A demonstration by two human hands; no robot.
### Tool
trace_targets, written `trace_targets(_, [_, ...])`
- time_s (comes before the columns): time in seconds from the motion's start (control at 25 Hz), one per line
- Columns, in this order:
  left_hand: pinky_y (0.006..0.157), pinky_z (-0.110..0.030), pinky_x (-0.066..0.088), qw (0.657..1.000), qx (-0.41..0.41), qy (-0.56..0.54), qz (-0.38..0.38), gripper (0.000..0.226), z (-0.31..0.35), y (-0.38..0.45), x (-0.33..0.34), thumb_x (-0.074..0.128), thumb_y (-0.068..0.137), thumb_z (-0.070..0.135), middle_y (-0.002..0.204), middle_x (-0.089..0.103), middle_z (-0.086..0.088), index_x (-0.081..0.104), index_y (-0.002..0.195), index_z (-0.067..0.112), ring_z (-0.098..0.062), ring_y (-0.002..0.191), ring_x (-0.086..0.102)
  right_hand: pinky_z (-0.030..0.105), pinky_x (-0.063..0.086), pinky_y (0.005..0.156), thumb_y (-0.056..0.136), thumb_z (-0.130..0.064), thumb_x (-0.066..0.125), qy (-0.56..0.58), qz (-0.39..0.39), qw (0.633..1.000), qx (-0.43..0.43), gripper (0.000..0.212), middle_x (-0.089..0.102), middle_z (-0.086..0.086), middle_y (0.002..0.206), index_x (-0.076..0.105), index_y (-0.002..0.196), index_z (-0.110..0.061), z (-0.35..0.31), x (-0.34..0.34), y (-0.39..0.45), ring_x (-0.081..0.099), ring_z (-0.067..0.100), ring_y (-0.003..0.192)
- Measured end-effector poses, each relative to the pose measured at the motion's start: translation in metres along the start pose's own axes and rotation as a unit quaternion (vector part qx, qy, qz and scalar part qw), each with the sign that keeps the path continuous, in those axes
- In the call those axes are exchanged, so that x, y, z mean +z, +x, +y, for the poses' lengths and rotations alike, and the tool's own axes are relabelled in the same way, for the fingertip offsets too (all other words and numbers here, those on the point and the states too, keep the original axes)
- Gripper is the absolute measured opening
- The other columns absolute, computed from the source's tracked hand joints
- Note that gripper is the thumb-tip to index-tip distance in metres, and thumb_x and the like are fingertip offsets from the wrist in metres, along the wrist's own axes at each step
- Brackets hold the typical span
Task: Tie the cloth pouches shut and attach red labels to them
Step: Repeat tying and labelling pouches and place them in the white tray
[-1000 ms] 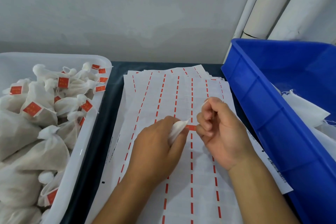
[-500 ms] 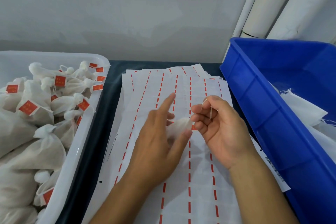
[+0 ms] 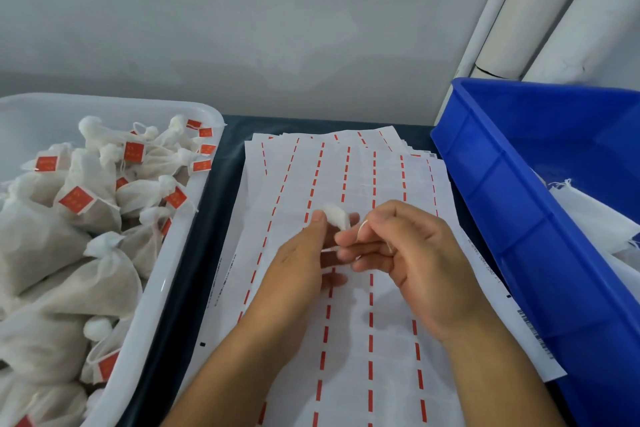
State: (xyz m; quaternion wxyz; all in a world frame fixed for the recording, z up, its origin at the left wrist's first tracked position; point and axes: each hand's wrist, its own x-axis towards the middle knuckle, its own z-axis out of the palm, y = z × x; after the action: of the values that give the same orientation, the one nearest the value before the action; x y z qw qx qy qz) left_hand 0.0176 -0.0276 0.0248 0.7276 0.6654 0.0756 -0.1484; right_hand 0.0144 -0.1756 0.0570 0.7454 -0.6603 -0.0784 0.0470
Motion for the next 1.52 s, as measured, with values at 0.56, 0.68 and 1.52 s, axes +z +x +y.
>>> trace_targets(0.56, [0.093, -0.039, 0.05, 0.956, -0.023, -0.292, -0.021, 0.045, 0.015, 0.0, -0.018, 0.045, 0.104, 0.039, 0.1, 0.068, -0.008, 0.067, 0.071, 0.017, -0.02, 0.095, 0.069, 0.021, 0.056, 0.066, 0.095, -0.024, 0.069, 0.025, 0.026, 0.987, 0.156, 0.013, 0.079, 0.003, 0.099, 0.082, 0.091, -0.025, 0.016, 0.004, 0.006, 0.073, 0.013, 0.081])
trace_targets(0.68, [0.097, -0.04, 0.048, 0.97, -0.004, -0.243, -0.023, 0.045, 0.013, 0.001, -0.018, 0.042, 0.103, 0.047, 0.103, 0.072, -0.007, 0.075, 0.101, 0.017, -0.019, 0.103, 0.072, 0.019, 0.054, 0.057, 0.076, -0.023, 0.079, 0.182, 0.088, 0.966, 0.16, 0.012, 0.078, 0.004, 0.096, 0.083, 0.087, -0.025, 0.014, 0.004, 0.007, 0.07, 0.008, 0.072])
trace_targets(1.52, [0.082, -0.007, 0.043, 0.891, 0.27, 0.358, -0.063, 0.04, -0.002, -0.01, -0.006, 0.031, 0.103, 0.039, 0.103, 0.069, 0.024, 0.069, 0.093, 0.042, 0.006, 0.099, 0.059, 0.008, 0.047, 0.09, 0.094, -0.036, 0.07, -0.276, -0.001, 0.952, -0.131, 0.014, 0.068, -0.023, 0.114, 0.071, 0.106, -0.043, 0.019, -0.011, 0.003, 0.066, 0.001, 0.112])
